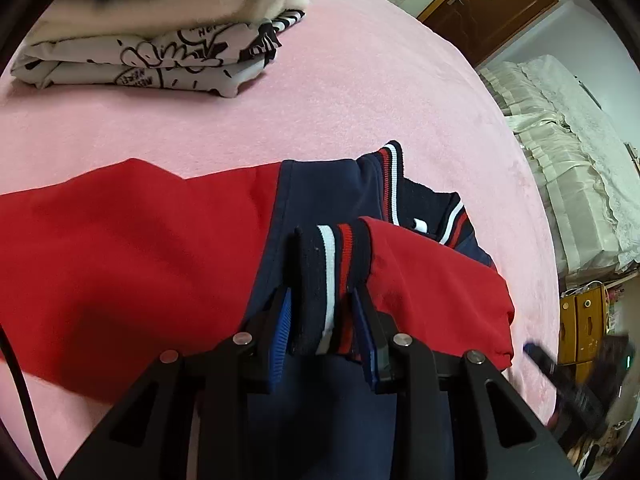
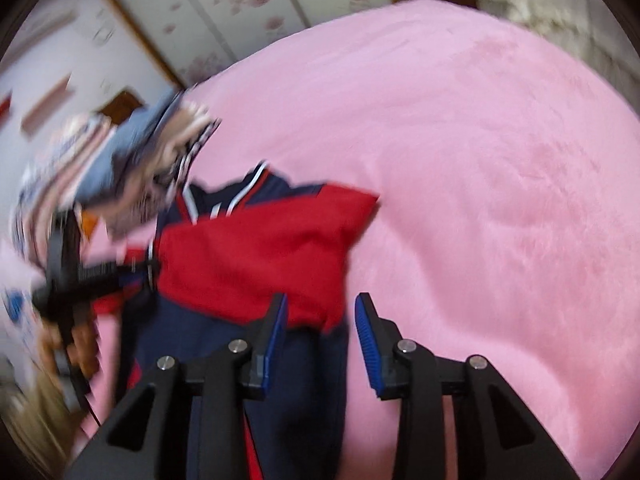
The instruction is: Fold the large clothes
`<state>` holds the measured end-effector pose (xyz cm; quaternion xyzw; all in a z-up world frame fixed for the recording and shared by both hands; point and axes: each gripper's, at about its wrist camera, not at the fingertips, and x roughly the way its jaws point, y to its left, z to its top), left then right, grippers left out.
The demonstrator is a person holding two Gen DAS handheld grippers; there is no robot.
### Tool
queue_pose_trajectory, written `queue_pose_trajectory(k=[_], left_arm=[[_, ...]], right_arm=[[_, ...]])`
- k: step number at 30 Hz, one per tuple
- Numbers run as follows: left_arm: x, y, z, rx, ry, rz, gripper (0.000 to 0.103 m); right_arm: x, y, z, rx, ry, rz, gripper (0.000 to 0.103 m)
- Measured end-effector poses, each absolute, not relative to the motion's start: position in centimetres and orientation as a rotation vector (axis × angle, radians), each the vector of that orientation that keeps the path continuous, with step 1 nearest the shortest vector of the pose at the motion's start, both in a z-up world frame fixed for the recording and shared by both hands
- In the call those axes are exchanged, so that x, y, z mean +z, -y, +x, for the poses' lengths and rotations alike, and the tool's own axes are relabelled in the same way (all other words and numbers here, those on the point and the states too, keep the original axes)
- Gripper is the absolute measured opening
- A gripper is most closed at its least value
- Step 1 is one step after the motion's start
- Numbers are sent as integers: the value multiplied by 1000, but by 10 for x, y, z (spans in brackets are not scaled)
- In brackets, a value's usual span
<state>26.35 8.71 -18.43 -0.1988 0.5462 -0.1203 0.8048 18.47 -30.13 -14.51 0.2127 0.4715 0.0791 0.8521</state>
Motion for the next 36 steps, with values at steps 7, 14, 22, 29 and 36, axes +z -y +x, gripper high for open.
queue_pose_trajectory(k=[7, 14, 22, 29, 36], left_arm=[[-128, -69, 238, -218, -1020, -262, 29], [-157, -2, 240, -445, -1197, -264, 29], [-193, 14, 236, -462, -1278, -200, 22], [-193, 6, 235, -512, -1294, -221, 22], [-155, -11, 213, -440, -1179, -166, 26]], right_arm=[[-167, 326, 236, 145, -1068, 583, 35], [-193, 325, 268, 164, -1150, 623, 35], [-185, 308, 289, 175, -1085, 351, 3], [-186, 321, 288, 186, -1103, 370, 7], [-144, 287, 238, 127, -1006, 230, 8]])
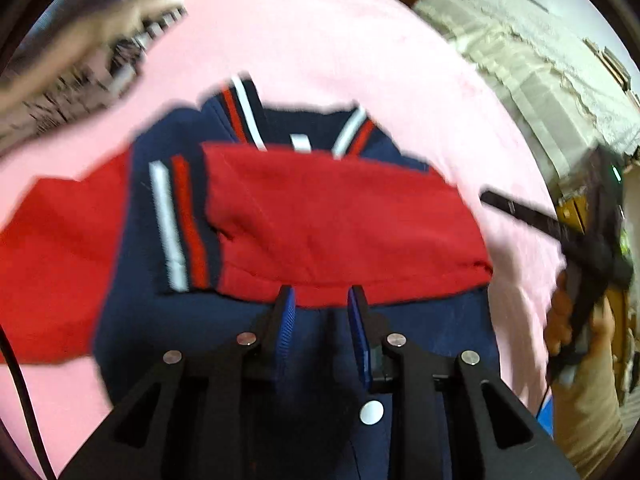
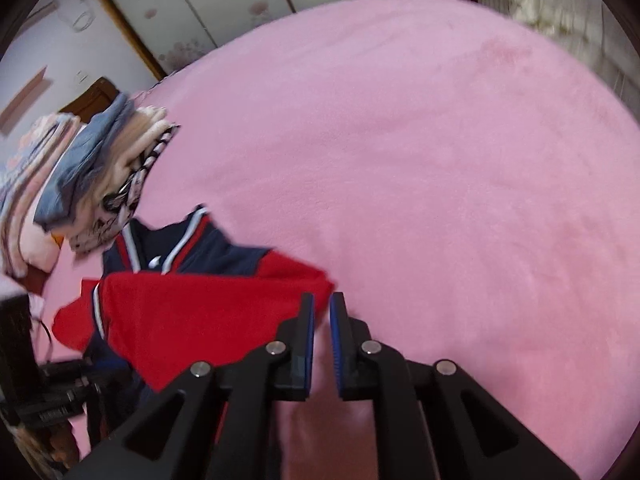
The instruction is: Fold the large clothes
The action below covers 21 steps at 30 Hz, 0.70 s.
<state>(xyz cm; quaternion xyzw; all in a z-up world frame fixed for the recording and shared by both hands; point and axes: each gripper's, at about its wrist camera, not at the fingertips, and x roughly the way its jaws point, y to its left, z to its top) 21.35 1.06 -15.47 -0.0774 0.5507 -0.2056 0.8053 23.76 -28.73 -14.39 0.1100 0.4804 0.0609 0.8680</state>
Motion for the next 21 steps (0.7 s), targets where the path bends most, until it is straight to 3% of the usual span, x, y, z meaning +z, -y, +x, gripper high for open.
queue_pose_trajectory(k=[4, 11, 17, 21], left_arm=[[-130, -22, 214, -357, -1059, -175, 31], [-143, -18, 240, -304, -1079, -160, 31], [-169, -24, 246, -309, -1109, -172, 30], [-171, -24, 245, -311, -1108, -168, 30]], right_arm=[[-129, 241, 216, 182, -961, 164, 8], [-156, 177, 222, 238, -1002, 112, 8], [-172, 214, 211, 55, -1022, 86, 3], [-173, 251, 196, -64, -1021, 83, 7]])
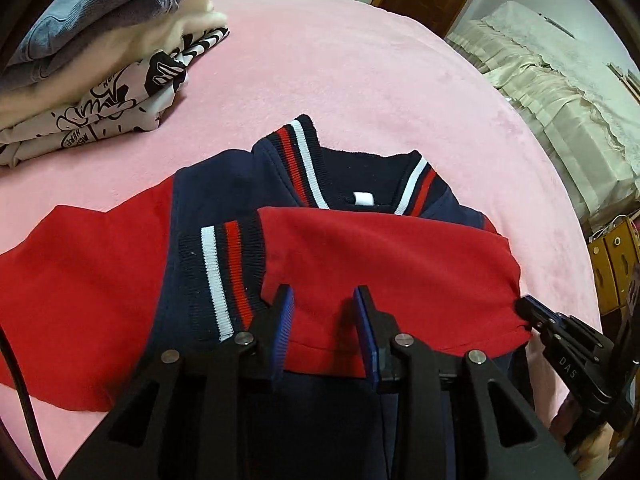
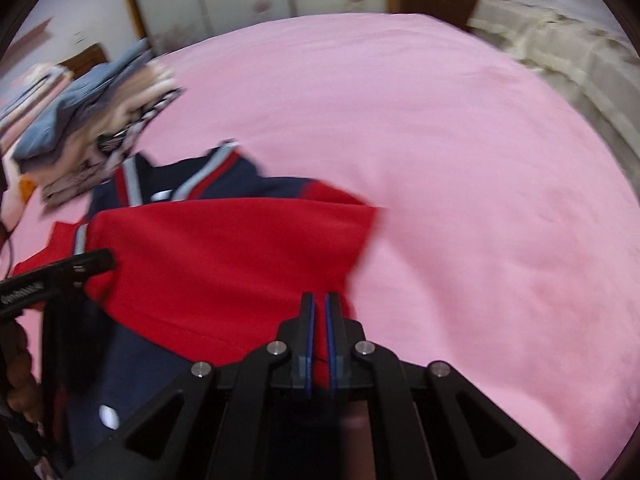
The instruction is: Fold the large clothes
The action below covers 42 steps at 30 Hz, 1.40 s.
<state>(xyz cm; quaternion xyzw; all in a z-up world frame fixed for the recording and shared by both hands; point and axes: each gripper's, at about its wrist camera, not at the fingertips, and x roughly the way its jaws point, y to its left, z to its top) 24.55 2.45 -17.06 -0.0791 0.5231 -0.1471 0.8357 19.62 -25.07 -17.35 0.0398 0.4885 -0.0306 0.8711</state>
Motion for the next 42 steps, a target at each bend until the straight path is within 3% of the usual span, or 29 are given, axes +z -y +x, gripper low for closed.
queue_pose_trajectory(k=[11, 19, 28, 42], left_arm=[[-170, -16, 249, -305, -1110, -129, 34], [-153, -10, 236, -309, -1097, -108, 54], [-106, -24, 198, -303, -1034, -106, 67], [-67, -87, 118, -236, -993, -138, 68]], right_arm=[[-178, 262, 187, -98, -1038, 140, 8], [-163, 265, 178, -105, -1028, 205, 8], [-126, 243, 151, -86, -983, 234, 8], [-99, 182, 101, 12, -1005, 241, 8]])
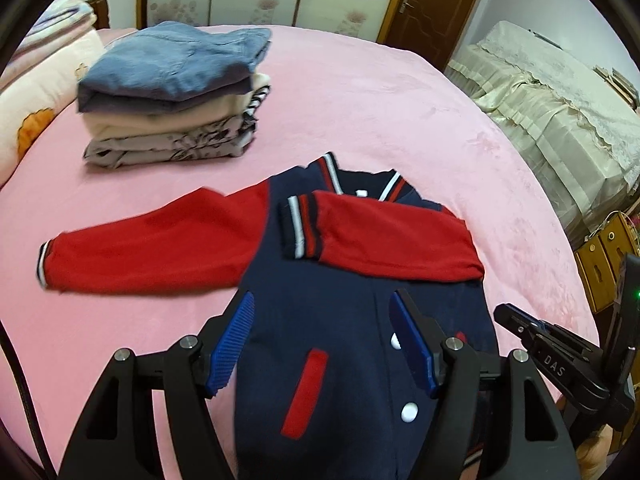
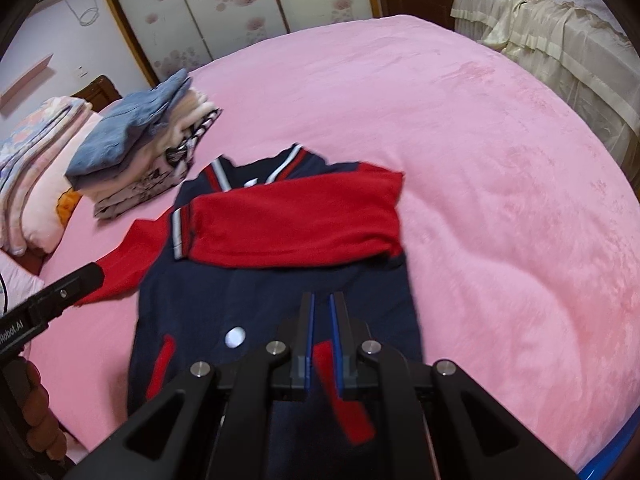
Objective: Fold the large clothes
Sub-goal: 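Reach the left tool to the cuff of the other red sleeve and grasp it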
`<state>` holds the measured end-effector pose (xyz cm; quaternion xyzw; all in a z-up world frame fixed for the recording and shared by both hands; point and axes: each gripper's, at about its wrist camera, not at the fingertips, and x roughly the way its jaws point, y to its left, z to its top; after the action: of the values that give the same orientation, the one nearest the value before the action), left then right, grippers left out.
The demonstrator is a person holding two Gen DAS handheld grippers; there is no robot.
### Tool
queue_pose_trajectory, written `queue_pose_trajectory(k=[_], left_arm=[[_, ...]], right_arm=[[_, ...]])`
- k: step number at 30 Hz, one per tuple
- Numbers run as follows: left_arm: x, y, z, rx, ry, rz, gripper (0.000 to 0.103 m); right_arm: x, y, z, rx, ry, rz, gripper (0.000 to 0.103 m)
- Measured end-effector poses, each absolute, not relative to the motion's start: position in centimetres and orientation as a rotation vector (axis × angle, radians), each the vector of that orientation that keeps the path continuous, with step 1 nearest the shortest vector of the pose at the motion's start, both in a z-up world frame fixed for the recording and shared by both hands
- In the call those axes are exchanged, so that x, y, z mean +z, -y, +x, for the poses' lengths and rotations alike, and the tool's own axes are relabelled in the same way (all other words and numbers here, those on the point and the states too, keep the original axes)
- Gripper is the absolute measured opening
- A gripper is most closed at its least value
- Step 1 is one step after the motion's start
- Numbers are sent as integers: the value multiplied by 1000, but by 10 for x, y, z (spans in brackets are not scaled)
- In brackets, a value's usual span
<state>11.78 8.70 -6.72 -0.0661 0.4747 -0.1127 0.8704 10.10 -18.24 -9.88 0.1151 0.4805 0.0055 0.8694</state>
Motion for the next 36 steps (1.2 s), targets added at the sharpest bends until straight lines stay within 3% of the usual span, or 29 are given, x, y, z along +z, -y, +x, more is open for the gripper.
queue_pose_trajectory(k=[14, 28, 36], left_arm=[[-88, -191, 86, -116, -1004, -277, 68], [-166, -337, 119, 42, -925, -684, 68], [-204, -366, 141, 43, -859, -907, 67]], right_arm=[[-87, 76, 107, 187, -1015, 123, 8], [-101, -27, 154, 368, -974, 31, 8], [-132, -32, 169, 381, -1030, 55, 8]])
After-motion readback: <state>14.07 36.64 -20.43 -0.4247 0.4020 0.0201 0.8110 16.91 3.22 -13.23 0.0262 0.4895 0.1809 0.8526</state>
